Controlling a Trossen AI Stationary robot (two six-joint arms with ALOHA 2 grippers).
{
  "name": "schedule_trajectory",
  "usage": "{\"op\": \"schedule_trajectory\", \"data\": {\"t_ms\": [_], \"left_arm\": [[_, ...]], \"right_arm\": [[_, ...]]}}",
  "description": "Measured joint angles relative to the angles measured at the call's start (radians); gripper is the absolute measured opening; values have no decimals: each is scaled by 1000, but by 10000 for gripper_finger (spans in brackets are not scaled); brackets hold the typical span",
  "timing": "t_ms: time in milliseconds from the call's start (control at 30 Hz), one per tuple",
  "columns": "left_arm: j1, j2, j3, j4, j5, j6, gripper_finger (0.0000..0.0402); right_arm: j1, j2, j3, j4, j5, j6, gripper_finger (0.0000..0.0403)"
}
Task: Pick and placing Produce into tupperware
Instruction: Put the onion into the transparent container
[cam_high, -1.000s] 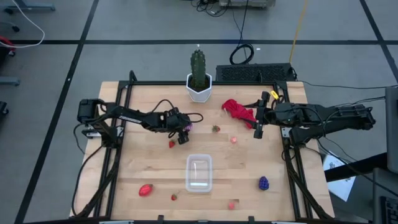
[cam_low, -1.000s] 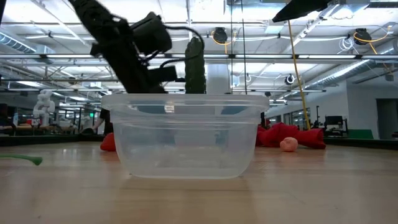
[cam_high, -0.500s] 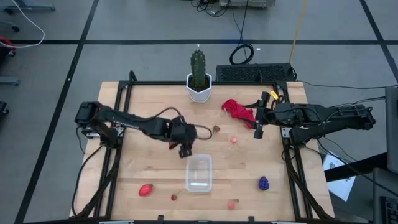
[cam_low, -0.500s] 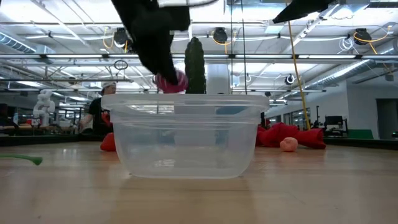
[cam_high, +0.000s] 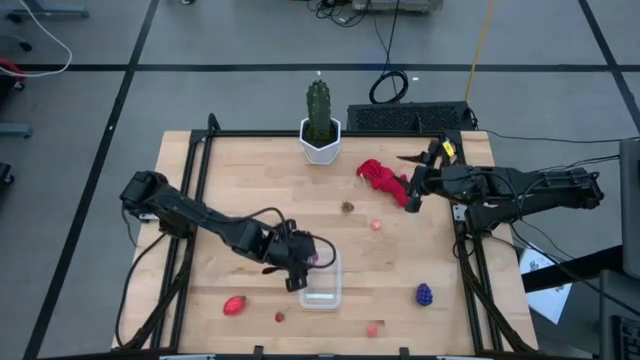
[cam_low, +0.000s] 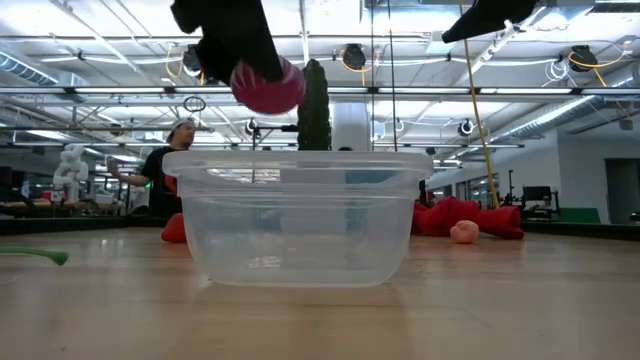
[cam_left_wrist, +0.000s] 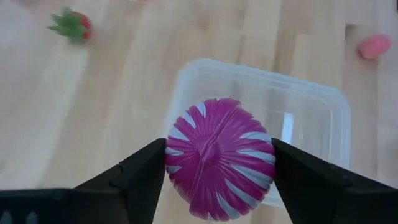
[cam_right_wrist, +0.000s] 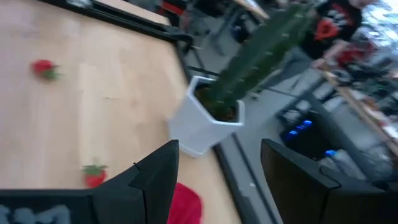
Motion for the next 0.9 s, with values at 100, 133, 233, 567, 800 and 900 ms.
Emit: {"op": "schedule_trajectory", "data": {"t_ms": [100, 133, 233, 567, 800, 900], "left_arm": [[-2, 48, 0, 73, 59, 5, 271], [-1, 64, 0, 91, 80, 6, 271], [6, 108, 0, 111, 122, 5, 271], [22, 172, 0, 157, 170, -14, 271], [29, 211, 0, 213, 218, 6, 271], [32, 212, 0, 209, 219, 10, 271]], "right_arm": [[0, 0, 0, 8, 11, 2, 219], [0, 0, 0, 12, 11, 2, 219], [0, 0, 0, 22, 11, 2, 219], [0, 0, 0, 29, 11, 4, 219], [0, 0, 0, 34, 11, 4, 219], [0, 0, 0, 35, 11, 10, 219]]}}
